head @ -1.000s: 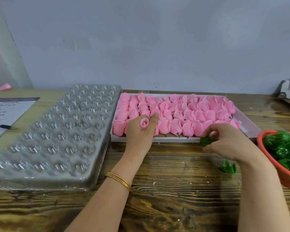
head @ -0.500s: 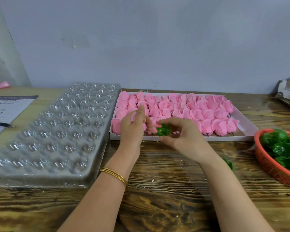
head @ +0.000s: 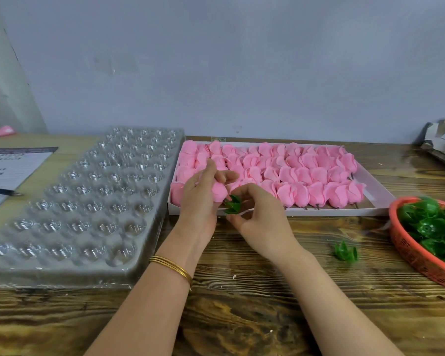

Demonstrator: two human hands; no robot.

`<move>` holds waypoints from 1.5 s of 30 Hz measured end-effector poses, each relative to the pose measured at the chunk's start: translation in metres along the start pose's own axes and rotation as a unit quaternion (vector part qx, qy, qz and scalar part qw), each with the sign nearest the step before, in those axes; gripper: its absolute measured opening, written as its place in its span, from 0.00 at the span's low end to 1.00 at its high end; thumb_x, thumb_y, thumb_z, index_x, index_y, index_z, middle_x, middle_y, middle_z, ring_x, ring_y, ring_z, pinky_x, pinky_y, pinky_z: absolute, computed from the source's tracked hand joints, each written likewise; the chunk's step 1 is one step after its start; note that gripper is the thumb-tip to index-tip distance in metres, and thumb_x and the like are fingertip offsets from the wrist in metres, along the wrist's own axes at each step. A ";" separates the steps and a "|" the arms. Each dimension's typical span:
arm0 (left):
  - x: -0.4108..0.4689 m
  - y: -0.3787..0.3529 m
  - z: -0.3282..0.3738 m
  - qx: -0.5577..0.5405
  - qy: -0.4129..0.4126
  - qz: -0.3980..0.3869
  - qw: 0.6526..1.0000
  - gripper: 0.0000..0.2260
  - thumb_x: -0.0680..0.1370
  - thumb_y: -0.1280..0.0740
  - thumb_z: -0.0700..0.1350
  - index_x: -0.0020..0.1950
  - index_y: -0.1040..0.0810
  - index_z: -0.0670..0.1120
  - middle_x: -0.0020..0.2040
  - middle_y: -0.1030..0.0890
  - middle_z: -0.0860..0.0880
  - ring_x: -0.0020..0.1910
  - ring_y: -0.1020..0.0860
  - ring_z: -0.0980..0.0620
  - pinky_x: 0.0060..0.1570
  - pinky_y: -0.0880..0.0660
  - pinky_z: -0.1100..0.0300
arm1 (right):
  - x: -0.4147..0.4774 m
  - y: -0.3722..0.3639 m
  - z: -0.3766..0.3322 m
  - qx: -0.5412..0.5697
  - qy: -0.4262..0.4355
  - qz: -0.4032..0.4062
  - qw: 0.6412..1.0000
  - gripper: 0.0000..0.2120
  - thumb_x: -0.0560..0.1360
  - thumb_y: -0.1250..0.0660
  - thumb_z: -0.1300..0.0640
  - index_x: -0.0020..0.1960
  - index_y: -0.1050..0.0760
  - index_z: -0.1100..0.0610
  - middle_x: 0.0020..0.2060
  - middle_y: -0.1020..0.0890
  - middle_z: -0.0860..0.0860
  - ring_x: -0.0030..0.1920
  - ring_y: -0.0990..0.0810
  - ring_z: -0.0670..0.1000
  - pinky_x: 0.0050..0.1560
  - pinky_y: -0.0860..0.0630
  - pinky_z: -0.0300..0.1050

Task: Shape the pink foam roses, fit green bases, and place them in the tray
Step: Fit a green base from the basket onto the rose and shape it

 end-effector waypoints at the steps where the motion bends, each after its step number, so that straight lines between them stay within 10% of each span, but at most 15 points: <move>1: -0.001 -0.001 0.000 0.002 0.005 -0.003 1.000 0.24 0.82 0.39 0.50 0.26 0.25 0.49 0.39 0.15 0.46 0.43 0.17 0.51 0.50 0.23 0.49 | 0.000 0.001 -0.001 0.017 0.001 0.008 1.000 0.17 0.69 0.27 0.67 0.50 0.26 0.49 0.43 0.21 0.42 0.43 0.23 0.39 0.41 0.28 0.28; 20: -0.006 -0.007 0.002 0.073 -0.031 -0.021 0.997 0.24 0.83 0.39 0.51 0.25 0.27 0.51 0.39 0.16 0.47 0.43 0.19 0.51 0.49 0.22 0.52 | -0.002 -0.004 0.007 0.151 -0.067 0.036 0.986 0.18 0.67 0.22 0.65 0.52 0.23 0.54 0.40 0.19 0.46 0.36 0.22 0.42 0.47 0.19 0.43; 28: -0.003 -0.004 0.005 0.095 -0.055 -0.008 0.994 0.25 0.83 0.40 0.53 0.25 0.26 0.52 0.38 0.16 0.51 0.42 0.18 0.54 0.52 0.26 0.46 | -0.001 -0.008 0.018 0.272 -0.135 0.024 0.953 0.15 0.73 0.34 0.72 0.55 0.19 0.57 0.49 0.15 0.56 0.52 0.16 0.55 0.56 0.20 0.58; 45: -0.007 -0.009 0.011 0.166 -0.123 -0.031 0.978 0.24 0.83 0.41 0.52 0.27 0.25 0.53 0.38 0.16 0.52 0.43 0.19 0.58 0.55 0.28 0.54 | 0.000 -0.012 0.027 0.365 -0.142 0.042 0.919 0.14 0.68 0.27 0.74 0.46 0.20 0.58 0.36 0.14 0.48 0.41 0.15 0.46 0.45 0.20 0.37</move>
Point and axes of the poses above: each hand's wrist, its own x-axis towards the middle knuckle, its own y-axis out of the back of the hand, z = x × y, the point moved 8 cm from there along x, towards the middle knuckle
